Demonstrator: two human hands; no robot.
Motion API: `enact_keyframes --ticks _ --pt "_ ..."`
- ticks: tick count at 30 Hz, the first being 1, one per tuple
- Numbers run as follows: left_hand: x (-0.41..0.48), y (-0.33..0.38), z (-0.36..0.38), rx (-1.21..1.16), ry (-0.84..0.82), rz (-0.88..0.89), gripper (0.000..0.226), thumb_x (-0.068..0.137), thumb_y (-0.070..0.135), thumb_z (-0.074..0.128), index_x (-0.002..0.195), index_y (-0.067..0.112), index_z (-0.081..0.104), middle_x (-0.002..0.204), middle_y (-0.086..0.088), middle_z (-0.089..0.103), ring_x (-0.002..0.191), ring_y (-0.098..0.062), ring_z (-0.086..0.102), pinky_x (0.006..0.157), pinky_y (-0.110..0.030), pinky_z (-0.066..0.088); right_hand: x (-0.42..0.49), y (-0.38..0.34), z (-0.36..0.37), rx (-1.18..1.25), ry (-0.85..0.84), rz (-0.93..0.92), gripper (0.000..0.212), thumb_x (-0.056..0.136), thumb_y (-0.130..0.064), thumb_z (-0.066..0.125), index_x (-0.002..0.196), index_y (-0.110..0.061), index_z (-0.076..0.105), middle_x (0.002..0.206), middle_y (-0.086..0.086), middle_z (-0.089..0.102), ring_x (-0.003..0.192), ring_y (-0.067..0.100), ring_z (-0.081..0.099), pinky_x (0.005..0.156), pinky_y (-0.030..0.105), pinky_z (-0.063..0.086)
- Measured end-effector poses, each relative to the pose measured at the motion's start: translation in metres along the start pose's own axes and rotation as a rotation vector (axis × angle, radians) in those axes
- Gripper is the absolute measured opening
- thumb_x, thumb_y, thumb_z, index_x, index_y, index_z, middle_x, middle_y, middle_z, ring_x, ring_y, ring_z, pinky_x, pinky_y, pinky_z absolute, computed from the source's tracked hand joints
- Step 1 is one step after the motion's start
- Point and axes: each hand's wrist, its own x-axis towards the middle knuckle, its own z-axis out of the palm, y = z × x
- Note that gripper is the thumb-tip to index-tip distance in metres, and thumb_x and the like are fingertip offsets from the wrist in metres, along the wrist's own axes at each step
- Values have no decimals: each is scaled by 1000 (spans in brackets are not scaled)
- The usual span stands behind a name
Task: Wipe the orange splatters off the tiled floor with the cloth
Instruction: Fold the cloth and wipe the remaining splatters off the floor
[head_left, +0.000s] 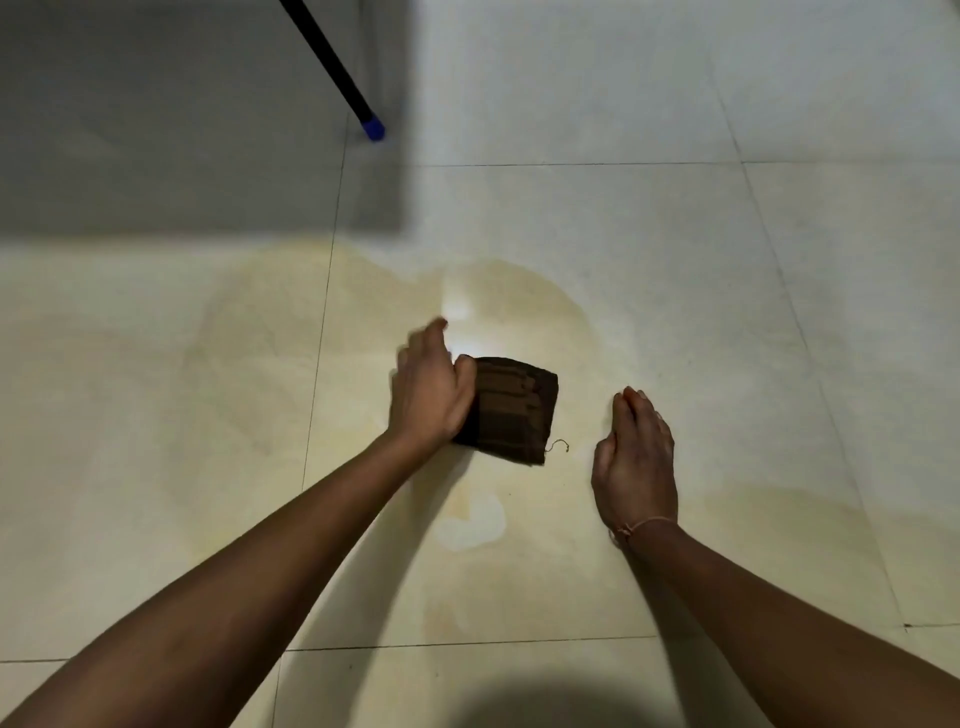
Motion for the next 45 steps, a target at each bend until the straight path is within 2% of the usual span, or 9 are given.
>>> enact_keyframes --ticks 3,6,15,17,24,26,32,39,45 --pt "-21 8 18 333 77 450 57 91 40 42 142 15 41 150 -11 38 134 -30 35 105 -47 28 2 3 5 -10 12 -15 49 90 -7 42 138 1 47 146 18 44 136 26 32 114 46 29" --pt "-34 9 56 545 -199 446 65 91 50 29 149 21 33 160 -8 22 146 -33 21 115 -53 15 0 3 5 -28 5 -15 52 88 -11 39 139 -1 46 147 17 43 138 25 31 115 45 28" --pt "70 60 94 624 -260 760 61 95 51 27 152 29 25 162 -5 17 147 -32 13 116 -56 8 2 6 7 -93 -10 -18 57 90 -21 30 142 -4 43 149 13 42 140 22 30 117 38 21" --pt "87 35 70 597 -170 695 59 94 50 29 150 31 29 160 -4 23 145 -33 20 115 -54 10 1 4 6 -95 -3 -20 56 90 -21 30 140 -4 46 147 14 44 139 21 31 115 36 21" --pt "98 -118 -57 514 137 -128 69 89 51 23 152 21 28 157 -15 25 142 -42 19 112 -62 11 2 4 5 -121 -4 -28 54 89 -16 36 140 -2 46 146 14 44 139 23 32 115 38 23" --pt "68 -102 -43 572 152 -86 67 88 48 28 148 20 34 152 -15 33 137 -41 28 110 -61 19 4 2 6 -125 -16 -25 54 88 -14 41 140 -2 45 146 16 44 139 24 33 115 40 24" --pt "4 -15 39 612 -176 619 63 88 48 41 148 29 35 158 -4 30 144 -32 25 114 -55 19 3 1 2 -92 -18 -23 55 89 -18 34 140 -1 46 147 17 43 139 26 33 114 46 30" --pt "-6 -158 -62 552 163 -87 71 87 52 25 151 22 31 157 -13 29 141 -40 25 113 -59 15 3 0 3 -113 -20 -25 53 90 -15 38 140 1 45 148 19 40 139 29 33 116 46 25" --pt "-75 -88 2 580 -45 363 65 89 48 38 151 30 28 159 -4 26 145 -32 22 116 -55 16 -15 -67 16 -1 -174 -331 49 87 -7 50 136 -2 53 145 19 45 135 36 40 113 46 30"
